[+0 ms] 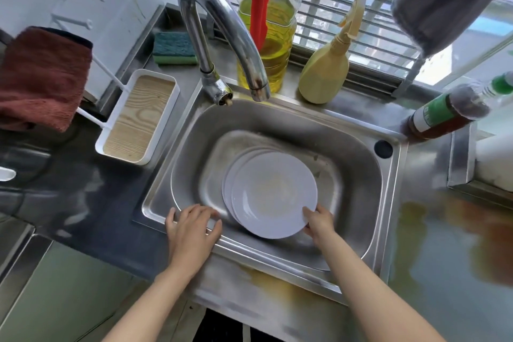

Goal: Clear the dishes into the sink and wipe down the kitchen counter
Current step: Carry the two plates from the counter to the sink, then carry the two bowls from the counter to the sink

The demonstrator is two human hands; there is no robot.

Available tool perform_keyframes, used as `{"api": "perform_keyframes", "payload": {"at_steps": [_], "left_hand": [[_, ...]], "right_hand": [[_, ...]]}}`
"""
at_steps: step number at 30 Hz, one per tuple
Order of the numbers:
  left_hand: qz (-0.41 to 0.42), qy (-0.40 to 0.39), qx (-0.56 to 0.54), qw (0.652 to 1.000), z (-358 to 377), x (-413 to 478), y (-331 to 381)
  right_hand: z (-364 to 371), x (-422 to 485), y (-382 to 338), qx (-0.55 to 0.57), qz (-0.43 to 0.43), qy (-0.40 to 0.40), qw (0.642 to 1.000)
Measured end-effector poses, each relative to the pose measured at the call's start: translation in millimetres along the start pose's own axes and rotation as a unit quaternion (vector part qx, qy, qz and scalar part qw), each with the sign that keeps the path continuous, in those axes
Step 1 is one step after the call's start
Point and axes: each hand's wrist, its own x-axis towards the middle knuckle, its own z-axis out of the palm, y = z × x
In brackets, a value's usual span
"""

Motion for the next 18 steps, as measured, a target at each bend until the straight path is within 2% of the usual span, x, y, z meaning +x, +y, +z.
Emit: {"api": "perform_keyframes", "payload": {"at_steps": [6, 10, 12, 14, 18], "left_hand": [[-0.009, -0.008, 0.001, 1.000, 1, 1, -1], [-0.020, -0.034, -0.042, 0.998, -8, 0, 1], [-0.038, -0.037, -0.122, 0.991, -19, -4, 2], [-0.058, -0.021, -0.238, 0.969, -34, -17, 4], [-0.140, 0.033, -0.422, 0.895, -69, -75, 0]], "right_hand": [[-6, -6, -6, -0.187, -0.014, -0.050, 0.981], [-12, -27, -16, -0.317, -0.108, -0.039, 0.941], [-11, -50, -24, -0.367, -0.166, -0.081, 0.912], [-7, -78, -31, -0.415, -0.220, -0.137, 0.872], [12, -138, -31, -0.432, -0.337, -0.187, 0.816]]}}
